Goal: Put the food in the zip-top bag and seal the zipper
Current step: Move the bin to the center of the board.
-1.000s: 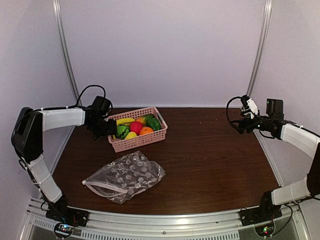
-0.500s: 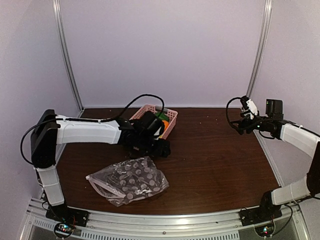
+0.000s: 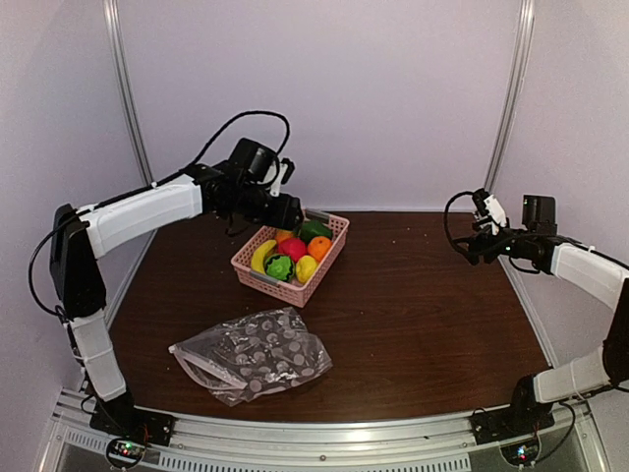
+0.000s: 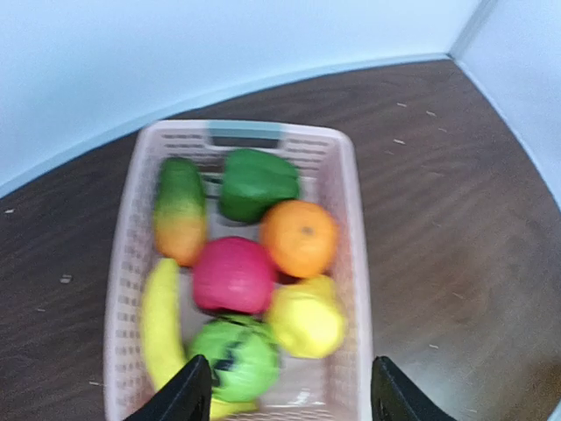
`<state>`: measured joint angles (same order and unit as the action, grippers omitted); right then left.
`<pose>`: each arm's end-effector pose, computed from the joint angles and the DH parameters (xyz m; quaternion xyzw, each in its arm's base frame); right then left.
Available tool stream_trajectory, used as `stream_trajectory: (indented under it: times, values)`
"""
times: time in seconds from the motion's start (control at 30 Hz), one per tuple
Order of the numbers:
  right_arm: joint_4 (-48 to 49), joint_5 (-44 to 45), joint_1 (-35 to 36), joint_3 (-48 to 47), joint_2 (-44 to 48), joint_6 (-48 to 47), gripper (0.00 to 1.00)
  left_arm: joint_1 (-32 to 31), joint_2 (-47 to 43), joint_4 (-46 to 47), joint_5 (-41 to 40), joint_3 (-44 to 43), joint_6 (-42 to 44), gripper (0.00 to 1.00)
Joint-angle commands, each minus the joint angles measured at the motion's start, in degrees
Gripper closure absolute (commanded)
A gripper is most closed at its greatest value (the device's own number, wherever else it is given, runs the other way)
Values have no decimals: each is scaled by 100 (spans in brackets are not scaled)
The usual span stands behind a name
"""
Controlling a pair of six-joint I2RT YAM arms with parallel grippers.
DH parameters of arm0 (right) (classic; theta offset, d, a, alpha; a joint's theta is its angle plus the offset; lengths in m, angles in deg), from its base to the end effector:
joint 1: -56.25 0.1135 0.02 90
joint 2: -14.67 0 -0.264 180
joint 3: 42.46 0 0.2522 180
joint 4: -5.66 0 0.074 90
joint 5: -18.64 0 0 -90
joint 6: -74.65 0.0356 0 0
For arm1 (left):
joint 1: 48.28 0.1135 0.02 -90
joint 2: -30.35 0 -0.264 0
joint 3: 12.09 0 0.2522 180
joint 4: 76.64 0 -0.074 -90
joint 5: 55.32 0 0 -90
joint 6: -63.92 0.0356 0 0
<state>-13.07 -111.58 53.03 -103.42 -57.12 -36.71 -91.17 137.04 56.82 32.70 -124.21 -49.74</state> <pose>0.2741 0.0076 0.2670 -0.2988 0.7740 0.1897 0.5250 0.3155 -0.2914 0.3182 0.1450 0.8986 -0.2139 0.3546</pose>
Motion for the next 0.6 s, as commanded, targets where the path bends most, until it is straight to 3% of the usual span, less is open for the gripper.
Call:
stream_trajectory:
  times: [0.0,0.1,0.2,0.47,0.57]
  values:
    - [-20,-21,41,-35,151,-34,9,1177,153,-61,669,83,1333,38]
    - [-28,-11,41,-50,140,-49,9,1714,667,-207,1245,-319,1690,43]
    - [-48,-11,41,-56,130,-54,9,1926,1081,-292,1306,-600,1846,45]
    - [-45,6,41,-52,98,-52,10,2022,1796,-256,1412,-850,1871,51]
    - [-53,6,41,-52,78,-45,9,2022,1954,-232,1375,-862,1699,60]
